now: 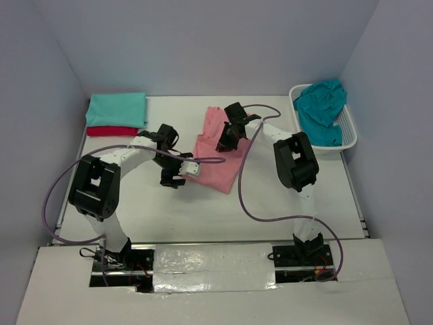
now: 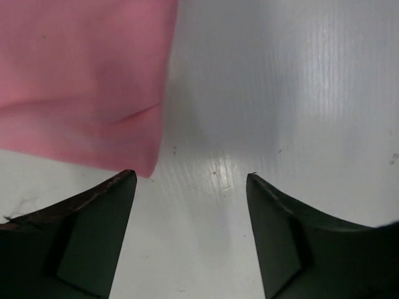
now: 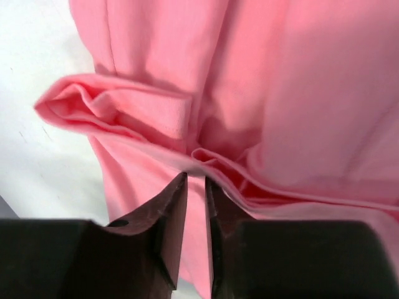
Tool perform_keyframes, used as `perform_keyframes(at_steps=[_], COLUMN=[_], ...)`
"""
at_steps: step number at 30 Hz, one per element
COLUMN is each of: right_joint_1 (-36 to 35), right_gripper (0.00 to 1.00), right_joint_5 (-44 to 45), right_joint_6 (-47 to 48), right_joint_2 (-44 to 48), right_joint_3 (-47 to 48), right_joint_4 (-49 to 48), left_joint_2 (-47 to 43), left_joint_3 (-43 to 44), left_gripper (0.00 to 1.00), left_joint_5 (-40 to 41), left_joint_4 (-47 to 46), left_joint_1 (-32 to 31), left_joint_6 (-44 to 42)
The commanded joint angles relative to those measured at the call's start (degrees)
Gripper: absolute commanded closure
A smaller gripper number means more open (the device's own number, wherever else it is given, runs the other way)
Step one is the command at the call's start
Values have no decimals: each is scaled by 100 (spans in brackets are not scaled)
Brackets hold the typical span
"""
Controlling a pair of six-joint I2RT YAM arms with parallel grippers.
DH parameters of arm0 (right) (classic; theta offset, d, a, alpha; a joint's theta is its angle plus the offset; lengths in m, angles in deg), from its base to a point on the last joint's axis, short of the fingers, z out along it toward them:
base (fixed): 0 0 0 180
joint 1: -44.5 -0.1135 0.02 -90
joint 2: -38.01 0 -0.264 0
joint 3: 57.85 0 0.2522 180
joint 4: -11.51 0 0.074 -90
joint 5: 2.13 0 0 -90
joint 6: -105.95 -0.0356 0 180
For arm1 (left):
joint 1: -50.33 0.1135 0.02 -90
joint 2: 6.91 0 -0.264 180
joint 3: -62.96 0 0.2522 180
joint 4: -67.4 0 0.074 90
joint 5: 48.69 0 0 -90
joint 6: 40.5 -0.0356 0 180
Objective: Fold and stack the t-shirts
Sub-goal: Grab one side of the 2/3 rectangular tshirt with both arms
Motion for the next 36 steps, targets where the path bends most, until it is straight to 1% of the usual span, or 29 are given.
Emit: perform_keyframes(at_steps=[1, 2, 3, 4, 5, 6, 7, 8, 9, 11, 12, 14, 15, 16, 17, 20, 21, 23, 24, 26, 27, 29, 30, 32, 35, 36], right_joint_1=[90, 99, 82, 73, 73, 73, 73, 90, 90, 99, 90, 20, -15, -120, -190, -463, -507, -569, -569, -569, -569, -595, -595, -604, -587, -569], right_gripper=[74, 67, 64, 61, 56, 53, 50, 45, 43, 41, 41, 42, 42, 42, 42, 42, 42, 43, 43, 43, 43, 43, 43, 43, 47, 54], right_joint_5=[-28, -28, -28, -28, -28, -19, 15, 51, 68, -36, -89, -204, -256, -352, -397, -327, -370, -563, -573, -564, -608, -617, -600, -617, -626, -669], right_joint_6=[201, 262, 315, 315, 272, 141, 53, -35, -114, -299, -361, -624, -695, -765, -844, -976, -1037, -1230, -1301, -1494, -1539, -1557, -1557, -1600, -1767, -1837], right_joint_2=[424, 503, 722, 898, 1082, 1519, 1767, 2231, 2427, 2962, 3104, 3464, 3536, 3580, 3572, 3493, 3458, 3308, 3282, 3211, 3185, 3001, 2939, 2833, 2711, 2606], right_joint_3=[339, 287, 199, -167, -458, -1078, -1380, -1697, -2265, -2761, -3207, -3631, -3982, -4089, -4160, -4249, -4362, -4494, -4625, -4801, -4829, -4742, -4741, -4828, -4978, -4978], right_joint_4=[94, 261, 332, 367, 307, 245, 175, 35, -44, -273, -335, -580, -703, -826, -819, -757, -835, -1134, -1327, -1538, -1722, -1707, -1680, -1776, -2197, -2320], left_joint_2=[-335, -335, -326, -317, -300, -265, -238, -221, -159, -115, -71, -27, 43, 69, 105, 184, 184, 175, 184, 219, 245, 272, 272, 272, 298, 298], left_joint_3=[-192, -236, -349, -420, -491, -526, -544, -588, -597, -605, -614, -667, -676, -685, -693, -737, -755, -860, -887, -904, -904, -904, -896, -861, -834, -808], left_gripper=[14, 14, 12, 9, 9, 9, 9, 10, 11, 14, 15, 20, 24, 27, 29, 45, 48, 52, 58, 62, 69, 70, 74, 77, 83, 89], left_joint_5=[-266, -205, -135, -73, -21, 32, 41, 85, 103, 103, 103, 182, 287, 340, 410, 647, 674, 797, 841, 929, 964, 1052, 1052, 1114, 1219, 1228], left_joint_4=[-136, -224, -364, -801, -936, -1189, -1314, -1411, -1499, -1605, -1640, -1824, -1860, -1895, -1904, -1852, -1842, -1938, -1983, -2009, -2053, -2062, -2019, -1974, -1974, -1957], left_joint_1=[30, -49, -84, -128, -128, -137, -155, -172, -198, -286, -313, -392, -436, -436, -453, -462, -471, -480, -515, -568, -620, -664, -665, -665, -664, -665], left_joint_6=[-1096, -1105, -992, -904, -903, -851, -807, -763, -701, -648, -570, -447, -446, -446, -498, -560, -569, -569, -543, -420, -359, -253, -244, -200, -130, -112])
